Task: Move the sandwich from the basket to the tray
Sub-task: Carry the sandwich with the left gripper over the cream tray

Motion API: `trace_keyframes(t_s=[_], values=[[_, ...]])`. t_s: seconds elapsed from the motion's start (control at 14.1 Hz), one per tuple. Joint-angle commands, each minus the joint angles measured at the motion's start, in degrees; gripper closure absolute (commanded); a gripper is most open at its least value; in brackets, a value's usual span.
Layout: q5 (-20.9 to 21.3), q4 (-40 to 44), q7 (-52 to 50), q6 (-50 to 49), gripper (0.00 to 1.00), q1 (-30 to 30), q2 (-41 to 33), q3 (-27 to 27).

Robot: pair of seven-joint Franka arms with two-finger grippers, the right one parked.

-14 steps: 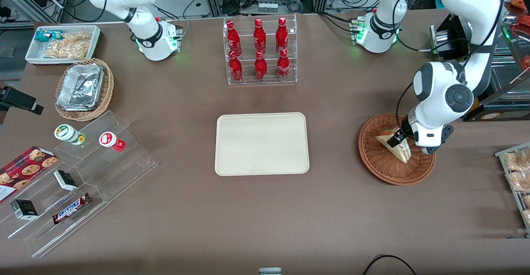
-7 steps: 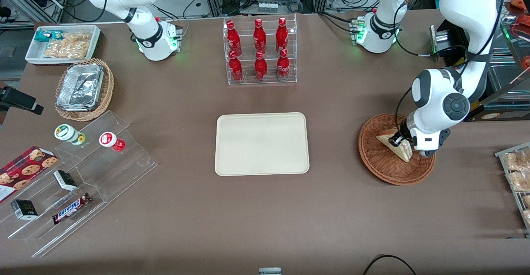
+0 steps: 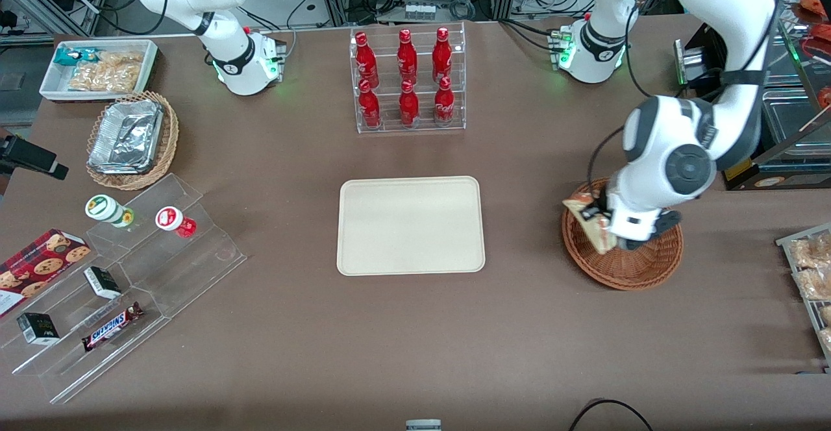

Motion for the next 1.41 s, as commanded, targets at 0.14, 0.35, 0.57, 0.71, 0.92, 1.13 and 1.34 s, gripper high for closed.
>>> trace_keyframes(t_s=[0.14,0.35,0.57,0.71,0.92,1.13,1.34], values=[[-0.3,18.0,-0.2,-4.1,0.94,-12.5,14.1,-0.3],[-0.4,26.5,-3.5,-3.7,0.95,-19.3,21.8,-0.4],[-0.3,35.3,-8.4,-1.8,0.96,-25.6,29.3,-0.5],[-0.1,38.5,-10.5,0.6,0.97,-29.0,32.6,-0.4],[0.3,41.9,-11.8,0.7,0.97,-30.2,35.4,-0.5],[0.7,42.0,-11.8,0.7,0.97,-31.5,35.7,-0.2],[1.3,41.9,-11.5,0.8,0.95,-31.5,36.5,-0.2]])
